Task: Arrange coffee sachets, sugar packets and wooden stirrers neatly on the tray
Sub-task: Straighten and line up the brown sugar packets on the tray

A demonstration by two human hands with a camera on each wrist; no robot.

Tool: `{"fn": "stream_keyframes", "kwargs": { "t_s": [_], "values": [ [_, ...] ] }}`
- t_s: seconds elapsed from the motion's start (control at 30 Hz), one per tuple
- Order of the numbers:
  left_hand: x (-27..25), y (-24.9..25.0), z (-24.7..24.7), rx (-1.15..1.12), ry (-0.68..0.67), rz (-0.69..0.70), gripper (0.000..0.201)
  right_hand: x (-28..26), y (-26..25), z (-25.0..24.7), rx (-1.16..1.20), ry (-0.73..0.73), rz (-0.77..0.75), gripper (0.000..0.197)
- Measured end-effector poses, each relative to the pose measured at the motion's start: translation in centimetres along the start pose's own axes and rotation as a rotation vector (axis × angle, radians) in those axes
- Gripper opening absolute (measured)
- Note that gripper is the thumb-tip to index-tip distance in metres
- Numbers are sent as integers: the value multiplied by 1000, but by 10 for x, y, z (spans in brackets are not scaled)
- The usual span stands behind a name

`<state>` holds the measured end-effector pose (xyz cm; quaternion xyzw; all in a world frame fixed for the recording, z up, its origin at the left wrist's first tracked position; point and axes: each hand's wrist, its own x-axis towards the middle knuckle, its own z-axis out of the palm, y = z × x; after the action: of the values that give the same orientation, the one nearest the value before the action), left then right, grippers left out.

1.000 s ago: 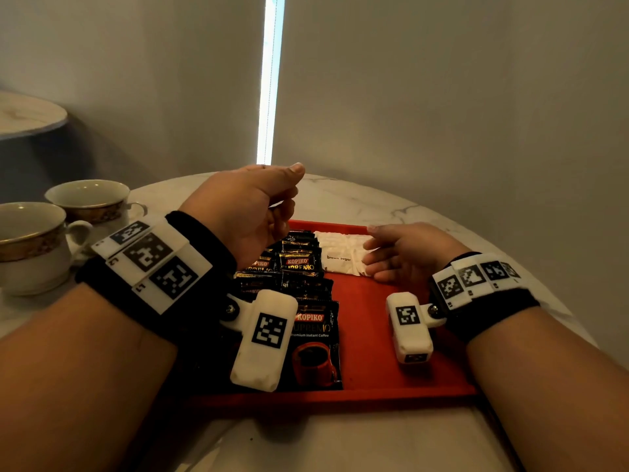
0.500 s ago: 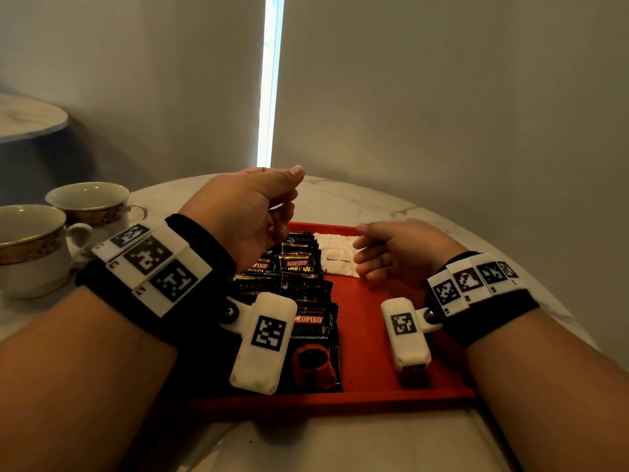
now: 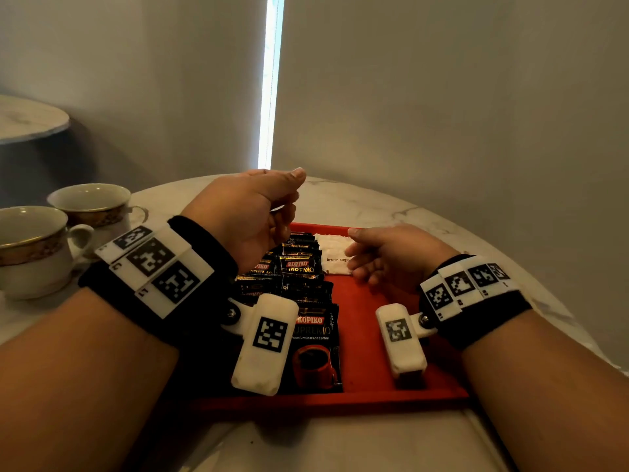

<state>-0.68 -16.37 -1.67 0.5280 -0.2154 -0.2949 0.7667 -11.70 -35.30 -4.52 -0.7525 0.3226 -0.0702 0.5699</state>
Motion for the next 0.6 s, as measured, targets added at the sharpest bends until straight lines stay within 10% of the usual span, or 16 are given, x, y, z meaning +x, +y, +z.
{"fn": "stream_keyframes", "kwargs": {
  "t_s": [0.6],
  "values": [
    [0, 1, -1, -6, 12, 0, 16, 5, 0, -33, 10, 242, 22, 40]
  ]
}}
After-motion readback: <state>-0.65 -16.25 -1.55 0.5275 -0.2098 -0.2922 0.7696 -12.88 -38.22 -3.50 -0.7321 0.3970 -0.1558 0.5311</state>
